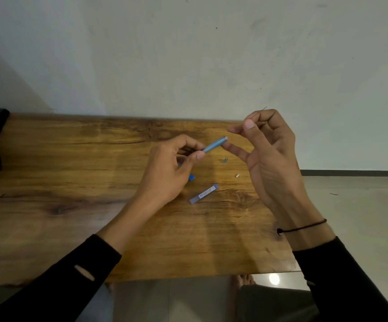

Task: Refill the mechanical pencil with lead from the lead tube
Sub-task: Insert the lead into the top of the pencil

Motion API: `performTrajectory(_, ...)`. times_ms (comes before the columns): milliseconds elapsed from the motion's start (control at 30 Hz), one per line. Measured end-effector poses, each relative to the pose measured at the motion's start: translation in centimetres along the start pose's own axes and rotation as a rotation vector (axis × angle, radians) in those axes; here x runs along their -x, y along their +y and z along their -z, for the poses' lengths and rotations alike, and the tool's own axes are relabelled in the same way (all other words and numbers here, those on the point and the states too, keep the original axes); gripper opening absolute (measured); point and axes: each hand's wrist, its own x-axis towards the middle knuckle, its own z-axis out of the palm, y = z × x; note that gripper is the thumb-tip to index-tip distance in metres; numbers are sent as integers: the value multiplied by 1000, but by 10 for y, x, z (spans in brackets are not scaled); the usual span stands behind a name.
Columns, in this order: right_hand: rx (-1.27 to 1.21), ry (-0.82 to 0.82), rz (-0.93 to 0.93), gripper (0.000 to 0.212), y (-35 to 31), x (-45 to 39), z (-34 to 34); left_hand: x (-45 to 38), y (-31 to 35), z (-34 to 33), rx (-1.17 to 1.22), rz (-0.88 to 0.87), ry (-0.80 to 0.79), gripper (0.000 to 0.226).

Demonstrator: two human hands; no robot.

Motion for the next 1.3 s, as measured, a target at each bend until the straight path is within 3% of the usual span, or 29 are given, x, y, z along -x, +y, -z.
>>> performTrajectory(200, 43, -12, 48, 4, -3, -2, -3, 3, -3, -8, 203, 22, -55, 6)
performTrajectory(400, 198, -15, 127, 5, -8, -4, -6, 10, 2, -15, 291, 29, -166, 7)
performTrajectory(1300, 450, -59, 221, 2, -7, -5, -6, 12, 8, -18, 314, 46, -168, 11)
